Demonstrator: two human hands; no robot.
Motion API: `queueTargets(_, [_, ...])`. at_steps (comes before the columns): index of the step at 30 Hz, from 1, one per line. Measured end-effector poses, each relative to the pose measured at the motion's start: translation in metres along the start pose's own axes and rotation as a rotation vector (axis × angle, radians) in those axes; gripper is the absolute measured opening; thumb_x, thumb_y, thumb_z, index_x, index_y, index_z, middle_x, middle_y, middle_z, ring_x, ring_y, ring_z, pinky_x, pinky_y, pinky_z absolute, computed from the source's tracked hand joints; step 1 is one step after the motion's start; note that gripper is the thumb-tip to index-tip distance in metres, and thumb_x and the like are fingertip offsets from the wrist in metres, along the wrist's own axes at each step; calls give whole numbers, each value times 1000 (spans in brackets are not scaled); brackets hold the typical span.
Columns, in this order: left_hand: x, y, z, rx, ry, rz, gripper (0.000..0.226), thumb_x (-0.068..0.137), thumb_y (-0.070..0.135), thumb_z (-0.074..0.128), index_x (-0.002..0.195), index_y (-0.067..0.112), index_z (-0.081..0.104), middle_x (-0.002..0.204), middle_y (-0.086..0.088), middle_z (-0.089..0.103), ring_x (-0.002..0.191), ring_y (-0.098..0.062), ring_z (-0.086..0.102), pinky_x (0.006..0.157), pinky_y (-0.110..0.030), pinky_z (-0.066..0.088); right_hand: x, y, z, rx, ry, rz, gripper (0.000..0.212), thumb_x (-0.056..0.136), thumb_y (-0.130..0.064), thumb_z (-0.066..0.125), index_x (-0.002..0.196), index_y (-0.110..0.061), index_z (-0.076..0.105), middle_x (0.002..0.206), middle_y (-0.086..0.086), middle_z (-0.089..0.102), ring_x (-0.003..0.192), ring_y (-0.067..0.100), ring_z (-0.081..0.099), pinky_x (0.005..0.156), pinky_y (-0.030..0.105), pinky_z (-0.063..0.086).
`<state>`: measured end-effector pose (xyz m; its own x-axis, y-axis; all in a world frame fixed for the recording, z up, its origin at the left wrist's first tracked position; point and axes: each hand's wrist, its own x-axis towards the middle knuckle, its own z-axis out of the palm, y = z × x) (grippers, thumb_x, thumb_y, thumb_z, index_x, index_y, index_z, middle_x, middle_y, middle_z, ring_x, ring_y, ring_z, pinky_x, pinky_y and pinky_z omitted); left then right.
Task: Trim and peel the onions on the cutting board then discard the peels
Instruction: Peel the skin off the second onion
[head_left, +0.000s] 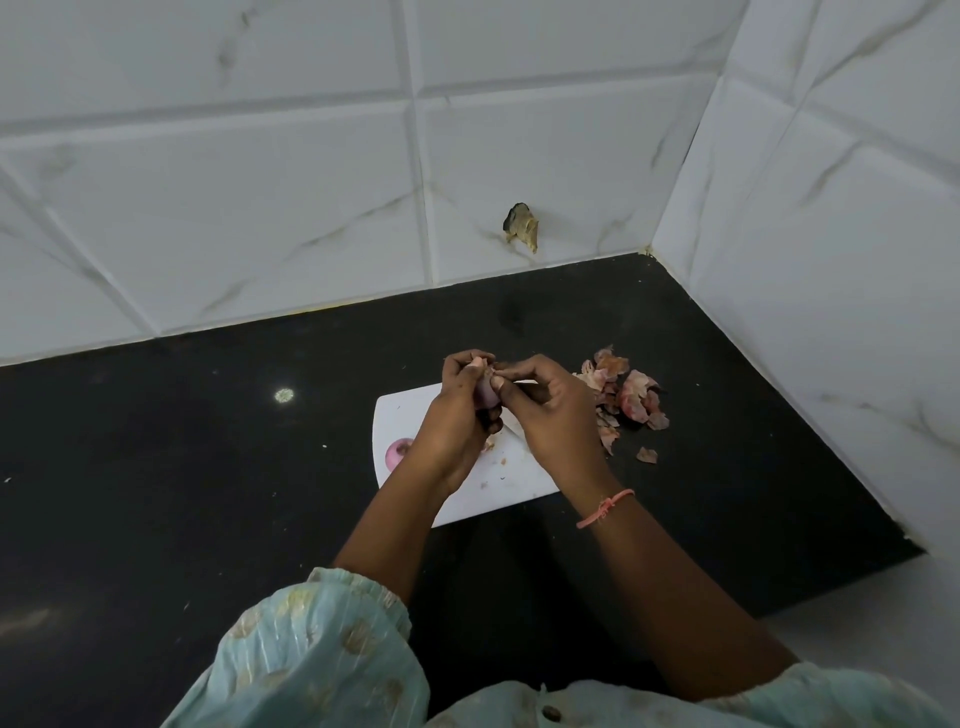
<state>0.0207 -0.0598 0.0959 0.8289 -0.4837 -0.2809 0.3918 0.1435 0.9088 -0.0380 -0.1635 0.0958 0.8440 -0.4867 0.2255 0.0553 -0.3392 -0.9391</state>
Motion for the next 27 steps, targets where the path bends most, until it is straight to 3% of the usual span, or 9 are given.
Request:
queueTargets(10, [-2,1,-5,-155,-27,-102,24,107,28,36,108,16,56,87,-9,55,62,-14,41,59,-29,39,4,-2,2,-89,13,-22,7,90,-12,67,95,-14,71,90,-8,68,86,-1,63,75,10,49])
queueTargets(14, [-1,-3,-6,-140,-61,-143,26,104,32,43,118,13,55,92,-9,58,61,-11,43,56,-25,43,4,1,4,-142,7,-10,7,92,-15,65,97,-15,69,91,-8,66,86,2,63,74,11,50])
queueTargets(18, [-3,-1,-5,-125,-117,-165,24,102,27,50,122,13,53,83,-3,56,61,-9,41,56,-23,41,7,2,1,-148,15,25,7,93,-13,62,97,-15,67,89,-9,66,85,4,64,72,12,51])
queueTargets(24, [-3,2,-1,-179,-93,-236,35,105,34,33,107,10,58,81,-7,56,59,-11,39,55,-25,34,7,-1,-1,-113,90,36,6,89,-7,67,90,-13,67,81,-9,66,74,0,64,64,10,50])
queueTargets(27, [-2,3,-1,-204,-84,-266,44,102,40,28,86,9,55,71,-5,51,56,-13,35,54,-27,28,7,1,-2,-70,200,61,9,85,-2,69,85,-11,66,77,-5,66,71,4,66,63,14,52])
